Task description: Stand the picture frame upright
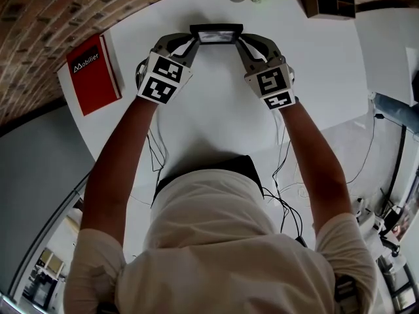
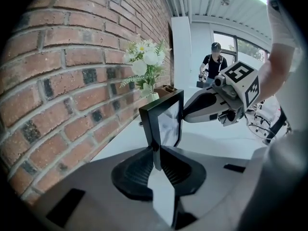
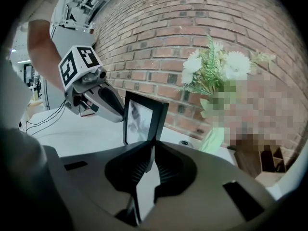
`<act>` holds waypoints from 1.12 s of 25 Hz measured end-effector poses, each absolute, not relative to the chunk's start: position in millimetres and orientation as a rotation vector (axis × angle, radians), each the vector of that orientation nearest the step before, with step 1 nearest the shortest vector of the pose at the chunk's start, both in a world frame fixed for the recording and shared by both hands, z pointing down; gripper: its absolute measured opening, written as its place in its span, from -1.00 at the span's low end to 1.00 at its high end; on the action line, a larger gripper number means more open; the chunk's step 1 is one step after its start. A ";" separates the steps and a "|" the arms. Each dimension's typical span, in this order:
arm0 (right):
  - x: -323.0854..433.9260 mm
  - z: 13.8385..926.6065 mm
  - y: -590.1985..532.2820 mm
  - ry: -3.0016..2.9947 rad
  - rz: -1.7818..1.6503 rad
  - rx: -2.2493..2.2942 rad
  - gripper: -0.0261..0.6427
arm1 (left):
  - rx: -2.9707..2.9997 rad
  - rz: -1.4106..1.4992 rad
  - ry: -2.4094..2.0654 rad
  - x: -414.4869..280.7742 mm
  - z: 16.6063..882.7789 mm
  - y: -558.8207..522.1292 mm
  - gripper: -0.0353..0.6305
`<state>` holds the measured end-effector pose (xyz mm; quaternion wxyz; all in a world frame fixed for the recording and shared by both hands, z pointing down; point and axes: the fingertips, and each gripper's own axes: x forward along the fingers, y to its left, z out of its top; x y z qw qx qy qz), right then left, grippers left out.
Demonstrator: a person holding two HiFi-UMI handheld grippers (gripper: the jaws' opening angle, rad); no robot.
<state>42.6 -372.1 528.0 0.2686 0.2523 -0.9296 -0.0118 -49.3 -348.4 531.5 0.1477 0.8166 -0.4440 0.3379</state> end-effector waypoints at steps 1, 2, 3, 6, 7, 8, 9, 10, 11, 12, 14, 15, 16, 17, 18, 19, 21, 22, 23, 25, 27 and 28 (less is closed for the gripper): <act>42.7 529.1 -372.5 -2.507 -0.040 0.681 -0.82 | 2.349 0.975 -1.279 -49.3 532.5 -348.9 -0.77; 42.9 530.2 -372.9 -2.506 -0.048 0.683 -0.82 | 2.349 0.977 -1.280 -49.0 533.3 -349.4 -0.77; 43.0 531.3 -373.0 -2.506 -0.056 0.685 -0.82 | 2.350 0.981 -1.281 -48.8 534.0 -349.5 -0.77; 42.9 535.9 -373.0 -2.504 -0.063 0.687 -0.82 | 2.352 0.992 -1.284 -48.8 536.9 -349.5 -0.77; 42.9 537.4 -373.2 -2.503 -0.064 0.687 -0.82 | 2.352 0.994 -1.284 -48.8 538.0 -349.7 -0.77; 42.9 538.8 -373.2 -2.502 -0.065 0.687 -0.82 | 2.351 0.997 -1.285 -48.8 539.2 -349.8 -0.77; 43.0 539.9 -373.0 -2.502 -0.065 0.687 -0.82 | 2.350 0.998 -1.284 -48.8 540.5 -349.7 -0.77; 43.0 540.8 -372.7 -2.501 -0.067 0.686 -0.82 | 2.349 1.000 -1.284 -48.7 541.9 -349.5 -0.77; 43.1 541.5 -372.3 -2.500 -0.070 0.684 -0.82 | 2.349 1.003 -1.283 -48.6 543.2 -349.2 -0.77; 43.2 542.1 -371.8 -2.500 -0.072 0.682 -0.82 | 2.349 1.007 -1.282 -48.4 544.5 -348.5 -0.77; 43.7 543.3 -370.2 -2.500 -0.077 0.678 -0.83 | 2.350 1.019 -1.279 -48.1 546.5 -346.7 -0.77; 44.1 544.0 -369.7 -2.500 -0.080 0.678 -0.82 | 2.351 1.022 -1.279 -48.1 546.8 -346.2 -0.77; 44.5 544.8 -369.8 -2.500 -0.081 0.680 -0.82 | 2.354 1.021 -1.280 -47.9 547.0 -346.1 -0.77; 44.9 545.6 -369.9 -2.499 -0.080 0.683 -0.82 | 2.355 1.020 -1.281 -47.8 546.7 -346.1 -0.77; 45.2 546.2 -369.8 -2.499 -0.078 0.686 -0.82 | 2.355 1.017 -1.282 -47.5 546.6 -345.9 -0.77; 45.5 546.5 -369.4 -2.500 -0.076 0.689 -0.82 | 2.355 1.009 -1.282 -47.0 547.0 -345.3 -0.76; 45.8 546.5 -368.1 -2.502 -0.073 0.693 -0.82 | 2.356 0.998 -1.282 -46.6 547.3 -344.2 -0.76; 45.7 546.4 -367.6 -2.503 -0.072 0.695 -0.82 | 2.357 0.999 -1.282 -47.0 546.7 -343.8 -0.76; 45.7 546.3 -367.1 -2.504 -0.071 0.697 -0.82 | 2.358 0.999 -1.282 -47.2 546.4 -343.6 -0.77; 46.1 546.4 -366.6 -2.505 -0.070 0.701 -0.82 | 2.359 0.987 -1.279 -46.3 547.5 -342.8 -0.76; 46.4 546.8 -365.9 -2.505 -0.071 0.702 -0.82 | 2.359 0.979 -1.275 -45.4 548.6 -341.6 -0.76; 46.5 546.9 -365.5 -2.506 -0.072 0.702 -0.82 | 2.359 0.977 -1.274 -45.3 548.8 -341.1 -0.76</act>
